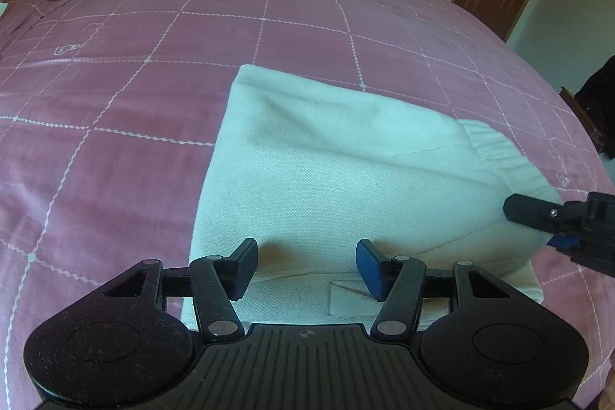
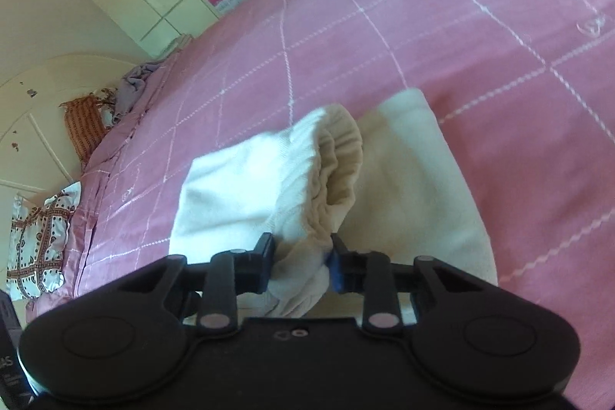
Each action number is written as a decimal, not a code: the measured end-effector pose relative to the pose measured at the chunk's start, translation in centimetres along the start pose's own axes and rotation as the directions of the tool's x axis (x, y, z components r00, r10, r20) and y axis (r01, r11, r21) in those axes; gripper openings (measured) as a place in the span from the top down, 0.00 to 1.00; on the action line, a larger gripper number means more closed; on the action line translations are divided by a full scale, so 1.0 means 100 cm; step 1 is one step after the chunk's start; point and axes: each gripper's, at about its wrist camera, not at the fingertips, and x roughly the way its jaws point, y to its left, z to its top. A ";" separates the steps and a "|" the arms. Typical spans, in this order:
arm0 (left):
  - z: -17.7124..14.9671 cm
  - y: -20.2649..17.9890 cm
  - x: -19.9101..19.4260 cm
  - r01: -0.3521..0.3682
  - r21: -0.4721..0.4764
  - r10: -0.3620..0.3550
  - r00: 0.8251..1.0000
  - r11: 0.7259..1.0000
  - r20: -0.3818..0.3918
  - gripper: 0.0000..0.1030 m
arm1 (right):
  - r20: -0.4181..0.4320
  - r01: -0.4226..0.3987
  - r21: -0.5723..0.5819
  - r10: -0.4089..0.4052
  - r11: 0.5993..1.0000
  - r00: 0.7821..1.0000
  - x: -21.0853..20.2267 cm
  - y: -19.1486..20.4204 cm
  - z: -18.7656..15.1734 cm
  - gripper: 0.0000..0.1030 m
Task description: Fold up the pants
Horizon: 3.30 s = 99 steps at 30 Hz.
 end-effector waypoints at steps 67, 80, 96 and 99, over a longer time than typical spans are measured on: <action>0.025 -0.020 0.017 -0.058 0.099 0.064 0.996 0.993 -0.060 0.43 | 0.041 0.169 -0.300 -0.164 0.939 0.986 -0.002 0.020 0.009 0.63; 0.054 -0.041 0.074 -0.070 0.192 0.086 0.993 0.979 -0.076 0.43 | 0.068 0.231 -0.365 -0.221 0.902 0.973 0.047 0.016 0.042 0.67; 0.047 -0.050 0.069 -0.079 0.196 0.097 0.992 0.977 -0.081 0.30 | 0.060 0.230 -0.316 -0.222 0.920 0.973 0.036 0.001 0.038 0.63; 0.038 -0.051 0.058 -0.082 0.202 0.100 0.992 0.976 -0.080 0.30 | 0.064 0.232 -0.307 -0.223 0.923 0.973 0.025 -0.001 0.031 0.62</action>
